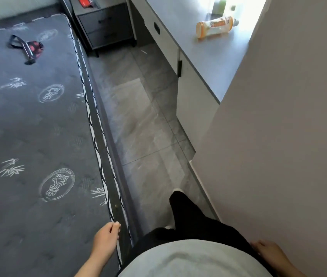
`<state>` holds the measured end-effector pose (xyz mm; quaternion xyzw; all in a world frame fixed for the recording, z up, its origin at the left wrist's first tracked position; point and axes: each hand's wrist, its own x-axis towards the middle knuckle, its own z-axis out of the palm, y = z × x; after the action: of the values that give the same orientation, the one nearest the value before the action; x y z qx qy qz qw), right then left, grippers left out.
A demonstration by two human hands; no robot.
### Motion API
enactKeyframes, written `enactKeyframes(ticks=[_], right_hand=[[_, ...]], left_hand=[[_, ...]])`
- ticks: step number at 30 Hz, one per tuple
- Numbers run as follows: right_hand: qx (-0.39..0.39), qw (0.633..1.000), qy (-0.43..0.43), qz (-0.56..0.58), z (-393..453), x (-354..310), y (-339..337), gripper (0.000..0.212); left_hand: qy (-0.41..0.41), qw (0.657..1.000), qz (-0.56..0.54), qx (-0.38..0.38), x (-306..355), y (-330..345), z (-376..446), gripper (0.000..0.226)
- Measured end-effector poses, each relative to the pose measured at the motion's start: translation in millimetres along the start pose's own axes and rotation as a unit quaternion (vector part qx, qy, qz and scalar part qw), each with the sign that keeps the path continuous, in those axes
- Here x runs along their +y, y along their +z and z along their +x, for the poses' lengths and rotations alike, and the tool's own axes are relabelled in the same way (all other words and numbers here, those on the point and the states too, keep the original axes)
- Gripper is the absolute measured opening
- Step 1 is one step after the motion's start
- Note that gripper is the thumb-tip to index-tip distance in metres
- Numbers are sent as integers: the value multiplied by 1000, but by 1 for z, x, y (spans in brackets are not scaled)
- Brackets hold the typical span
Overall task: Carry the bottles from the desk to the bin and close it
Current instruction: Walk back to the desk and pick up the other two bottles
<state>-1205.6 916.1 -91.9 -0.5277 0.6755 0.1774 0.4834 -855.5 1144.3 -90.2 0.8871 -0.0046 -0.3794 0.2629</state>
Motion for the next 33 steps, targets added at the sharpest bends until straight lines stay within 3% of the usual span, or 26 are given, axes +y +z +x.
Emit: enactKeyframes(ticks=[4, 11, 15, 23, 25, 33], right_hand=[[0, 998, 2, 58, 46, -77, -21, 24], [-21, 994, -108, -6, 101, -224, -38, 23], [-36, 991, -124, -16, 128, -281, -34, 33], [-9, 997, -60, -54, 156, -341, -27, 30], [-8, 997, -46, -62, 158, -356, -29, 19], [5, 997, 9, -79, 184, -435, -40, 19]], left_hand=[[-22, 999, -17, 18, 33, 1, 29, 23], [-87, 993, -54, 62, 60, -7, 57, 25], [-108, 989, -76, 73, 79, -20, 86, 23], [-115, 990, -70, 43, 151, -69, 190, 26], [-94, 993, -62, 37, 179, -83, 220, 25], [-28, 999, -28, 19, 287, -111, 320, 23]])
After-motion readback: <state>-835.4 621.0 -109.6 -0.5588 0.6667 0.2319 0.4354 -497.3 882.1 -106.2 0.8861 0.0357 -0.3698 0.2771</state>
